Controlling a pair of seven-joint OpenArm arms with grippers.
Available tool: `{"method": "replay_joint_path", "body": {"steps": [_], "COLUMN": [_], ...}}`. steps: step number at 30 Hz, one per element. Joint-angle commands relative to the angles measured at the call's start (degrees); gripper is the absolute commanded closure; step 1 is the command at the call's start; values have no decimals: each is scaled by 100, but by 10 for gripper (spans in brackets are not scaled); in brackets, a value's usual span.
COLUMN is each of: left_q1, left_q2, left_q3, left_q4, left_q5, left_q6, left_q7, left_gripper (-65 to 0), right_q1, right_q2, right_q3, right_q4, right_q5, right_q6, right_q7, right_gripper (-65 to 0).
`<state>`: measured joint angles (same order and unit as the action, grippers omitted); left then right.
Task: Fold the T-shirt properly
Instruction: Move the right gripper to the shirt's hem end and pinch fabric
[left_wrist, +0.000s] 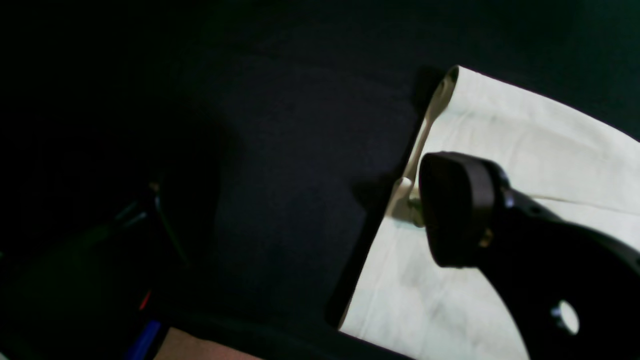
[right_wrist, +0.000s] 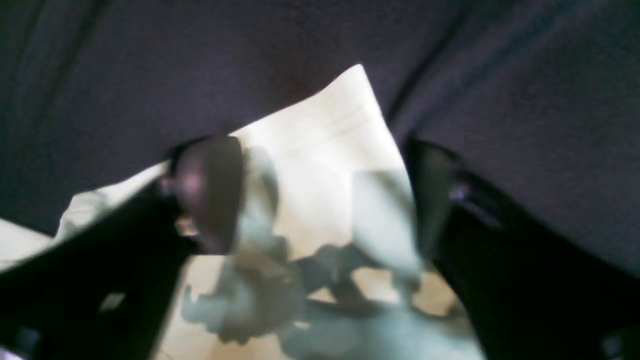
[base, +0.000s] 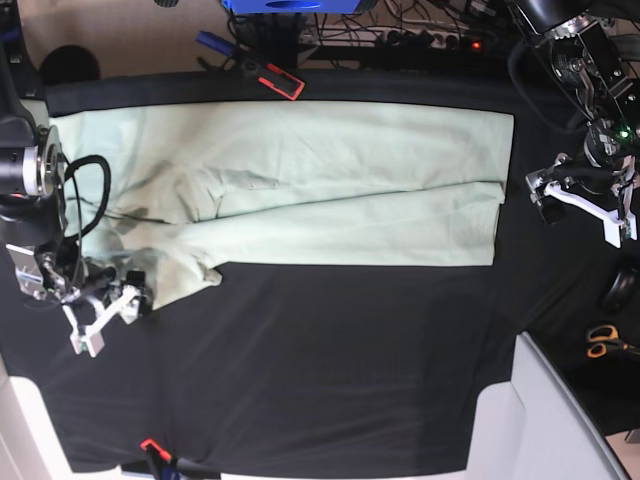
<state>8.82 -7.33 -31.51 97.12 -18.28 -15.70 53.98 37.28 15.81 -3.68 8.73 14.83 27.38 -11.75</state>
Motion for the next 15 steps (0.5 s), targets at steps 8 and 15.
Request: {"method": "replay_joint_path", "body": {"steps": [8,15], "left_q1": [-60,-78], "left_q2": [-89,-89], "left_q3": [8,17], "left_q4": [68,-46], "left_q5": [-40,-40], "left_q6": [1,1], "left_q7": [-118,-118], "left_gripper": [-621,-621], "right_q1": [136,-620], "right_q2": [85,93], "right_q3": [30,39], "right_q4": [186,1716], "right_q5": [42,60], "right_q6": [27,62], "right_q7": [19,-878], "right_gripper": [-4,0]}}
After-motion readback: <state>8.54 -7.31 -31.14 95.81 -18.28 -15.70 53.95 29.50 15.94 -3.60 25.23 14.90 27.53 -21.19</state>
